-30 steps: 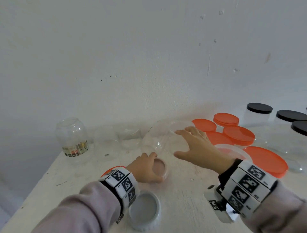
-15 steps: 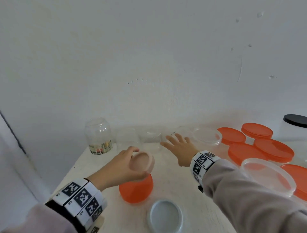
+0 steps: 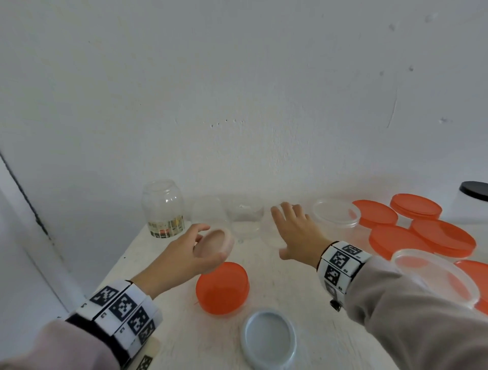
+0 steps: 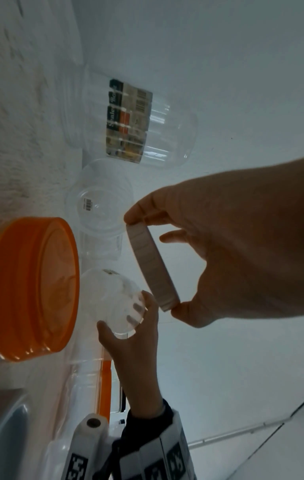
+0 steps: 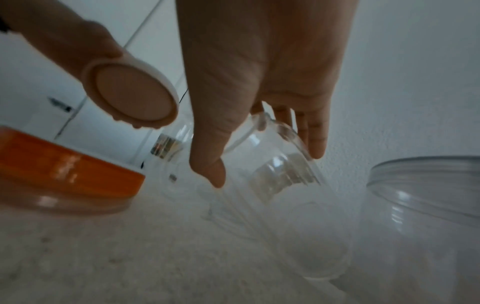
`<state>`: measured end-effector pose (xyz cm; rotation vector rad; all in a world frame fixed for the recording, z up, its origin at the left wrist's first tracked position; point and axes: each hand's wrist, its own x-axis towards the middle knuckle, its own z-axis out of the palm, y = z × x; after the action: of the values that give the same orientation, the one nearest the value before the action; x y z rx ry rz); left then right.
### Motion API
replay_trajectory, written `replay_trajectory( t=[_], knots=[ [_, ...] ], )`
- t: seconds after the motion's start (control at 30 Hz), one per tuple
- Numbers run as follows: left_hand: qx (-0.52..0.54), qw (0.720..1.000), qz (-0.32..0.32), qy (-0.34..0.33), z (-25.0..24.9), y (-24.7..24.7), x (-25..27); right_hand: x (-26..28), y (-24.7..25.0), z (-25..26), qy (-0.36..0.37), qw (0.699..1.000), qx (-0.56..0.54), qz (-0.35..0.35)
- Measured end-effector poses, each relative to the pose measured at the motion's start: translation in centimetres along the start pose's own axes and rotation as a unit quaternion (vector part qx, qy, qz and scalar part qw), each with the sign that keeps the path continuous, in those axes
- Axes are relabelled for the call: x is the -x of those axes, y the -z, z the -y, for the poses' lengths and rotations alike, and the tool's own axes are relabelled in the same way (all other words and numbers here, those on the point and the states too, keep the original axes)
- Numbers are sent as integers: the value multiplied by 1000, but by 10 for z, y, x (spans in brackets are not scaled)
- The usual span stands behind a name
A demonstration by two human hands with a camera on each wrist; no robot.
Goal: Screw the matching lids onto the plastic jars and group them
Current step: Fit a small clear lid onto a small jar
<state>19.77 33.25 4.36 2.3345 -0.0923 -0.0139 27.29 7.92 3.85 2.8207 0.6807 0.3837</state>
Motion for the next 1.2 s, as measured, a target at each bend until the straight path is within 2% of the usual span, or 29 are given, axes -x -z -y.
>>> replay_trajectory(
  t=[0.1,0.27,0.47,0.6,0.67,0.8,0.9,0.97,1.07,1.17,1.2],
  knots=[
    [31,999,-9,-3,-6,1,0,11,9,-4,-43,988,-146,-41],
    [74,997,-29,3,-13,-1,-1,32,19,-9,-141,904,-395,-79],
    [104,994,-41,20,-18,-6,-1,49,27,-15,-229,841,-484,-80],
    [116,992,-42,20,-20,-7,0,60,28,-18,-292,796,-529,-44],
    [120,992,-44,22,-22,-7,1,65,27,-17,-303,744,-596,-10],
    [122,990,-57,30,-29,-9,0,74,26,-15,-307,595,-737,91],
    [125,990,-65,29,-34,-10,-1,80,27,-15,-288,513,-796,142],
    [126,989,-68,32,-36,-10,-2,83,24,-16,-276,495,-810,151],
    [127,989,-69,33,-40,-11,-4,86,19,-16,-267,501,-810,149],
    [136,987,-74,30,-44,-9,-6,87,18,-16,-234,462,-844,142],
    [138,987,-78,30,-45,-8,-8,88,19,-16,-224,457,-848,151]
  ],
)
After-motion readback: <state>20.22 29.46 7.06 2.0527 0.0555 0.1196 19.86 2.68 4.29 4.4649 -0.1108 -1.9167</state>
